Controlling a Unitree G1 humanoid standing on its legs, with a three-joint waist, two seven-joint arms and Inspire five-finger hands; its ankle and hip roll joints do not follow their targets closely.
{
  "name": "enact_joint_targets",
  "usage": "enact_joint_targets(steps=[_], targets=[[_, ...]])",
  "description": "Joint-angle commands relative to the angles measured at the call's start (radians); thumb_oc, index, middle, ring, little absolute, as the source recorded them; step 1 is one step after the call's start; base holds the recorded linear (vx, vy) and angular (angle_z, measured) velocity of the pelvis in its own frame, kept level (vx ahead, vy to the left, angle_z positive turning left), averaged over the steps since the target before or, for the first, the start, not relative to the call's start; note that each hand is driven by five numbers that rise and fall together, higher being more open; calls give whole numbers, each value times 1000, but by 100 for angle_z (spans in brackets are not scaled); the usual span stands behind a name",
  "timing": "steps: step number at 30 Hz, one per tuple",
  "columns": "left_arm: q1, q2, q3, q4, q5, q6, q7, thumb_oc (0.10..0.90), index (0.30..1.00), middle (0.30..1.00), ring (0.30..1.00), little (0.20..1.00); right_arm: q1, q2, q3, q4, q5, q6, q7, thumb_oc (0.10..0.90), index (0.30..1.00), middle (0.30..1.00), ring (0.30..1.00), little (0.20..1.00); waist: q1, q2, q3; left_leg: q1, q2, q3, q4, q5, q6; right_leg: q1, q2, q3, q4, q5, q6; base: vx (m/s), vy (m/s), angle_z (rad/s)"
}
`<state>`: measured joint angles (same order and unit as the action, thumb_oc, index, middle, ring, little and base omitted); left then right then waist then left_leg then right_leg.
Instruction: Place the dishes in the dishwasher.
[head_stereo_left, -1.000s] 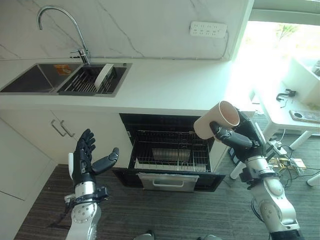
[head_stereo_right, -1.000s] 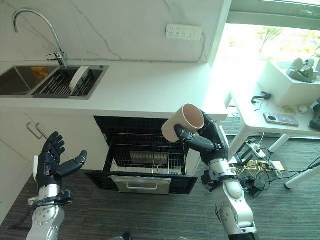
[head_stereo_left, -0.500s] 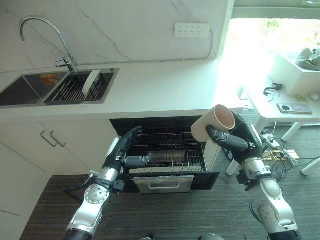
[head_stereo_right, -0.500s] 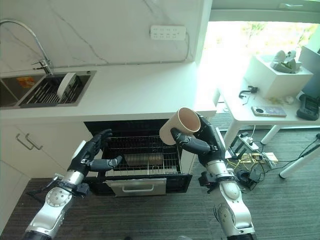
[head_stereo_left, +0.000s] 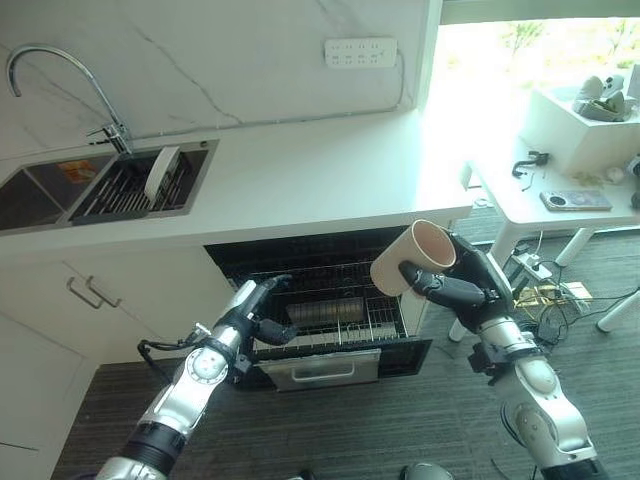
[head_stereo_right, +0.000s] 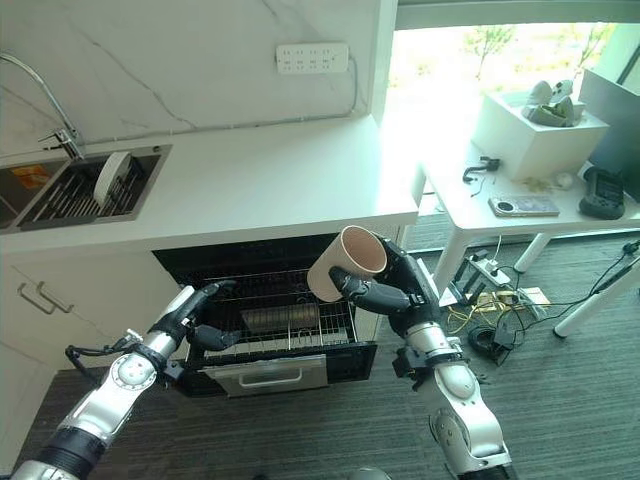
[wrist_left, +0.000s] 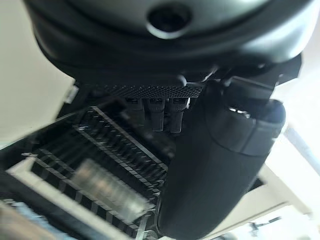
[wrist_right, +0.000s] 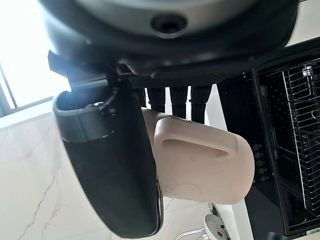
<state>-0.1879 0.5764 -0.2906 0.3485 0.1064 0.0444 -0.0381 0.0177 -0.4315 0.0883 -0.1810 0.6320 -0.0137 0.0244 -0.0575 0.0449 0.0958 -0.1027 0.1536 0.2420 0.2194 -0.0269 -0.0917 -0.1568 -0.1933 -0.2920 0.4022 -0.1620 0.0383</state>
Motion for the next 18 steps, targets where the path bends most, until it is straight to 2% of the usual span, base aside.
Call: enact_joint_targets(steps=[1,5,7,8,9,13,14,16,17,18], targets=[[-140,84,31,28,78,-68,127,800,900,900,900,900,-157,-2,-29,-68,49,-77,49,400,300,300,300,300,-22,2,-10,50,50,-5,81,-182,-3,71,1,49,-102,-29,102,0,0,0],[-155,68,1,167,141,-70,144,800,900,900,900,900,-150,1,-29,-73,48,-63,74,400,300,300,300,300,-34,4,-13,51,52,5,81,-182,-4,69,5,58,-102,-30,104,7,25,-4],[-154,42,-18,246,182,-63,106,800,900,900,900,900,-146,1,-32,-75,47,-52,91,400,300,300,300,300,-43,5,-15,53,51,12,81,-183,-2,68,8,65,-102,-30,105,20,52,-11],[-148,14,-40,313,150,-44,17,800,900,900,900,900,-144,-7,-34,-84,51,-36,105,400,300,300,300,300,-52,5,-16,56,52,18,81,-184,-1,68,9,72,-102,-29,108,21,43,-16],[-146,8,-44,326,142,-45,-9,800,900,900,900,900,-142,-8,-35,-86,50,-33,107,400,300,300,300,300,-53,5,-16,57,52,19,81,-184,0,68,9,73,-102,-29,109,24,45,-14],[-115,-34,-57,393,100,30,-206,800,900,900,900,900,-133,-6,-39,-92,44,-21,122,400,300,300,300,300,-60,10,-16,63,52,29,81,-186,3,69,9,82,-102,-27,113,12,33,-5],[-104,-46,-61,414,131,37,-247,800,900,900,900,900,-128,-4,-42,-94,41,-16,130,400,300,300,300,300,-63,12,-15,66,53,34,81,-186,4,71,8,82,-102,-27,114,8,37,-5],[-93,-46,-78,424,108,61,-340,800,900,900,900,900,-124,-5,-44,-103,40,-5,136,400,300,300,300,300,-68,13,-15,68,53,38,81,-187,4,72,7,83,-102,-28,117,4,42,-6],[-72,-70,-80,446,89,87,-459,800,900,900,900,900,-117,-10,-51,-112,43,7,149,400,300,300,300,300,-74,15,-14,71,56,46,81,-188,5,72,6,83,-102,-29,118,2,46,-8],[-68,-75,-88,457,84,91,-491,800,900,900,900,900,-117,-12,-53,-112,44,11,156,400,300,300,300,300,-77,15,-14,72,56,48,81,-188,6,72,7,85,-102,-29,119,14,63,-12]])
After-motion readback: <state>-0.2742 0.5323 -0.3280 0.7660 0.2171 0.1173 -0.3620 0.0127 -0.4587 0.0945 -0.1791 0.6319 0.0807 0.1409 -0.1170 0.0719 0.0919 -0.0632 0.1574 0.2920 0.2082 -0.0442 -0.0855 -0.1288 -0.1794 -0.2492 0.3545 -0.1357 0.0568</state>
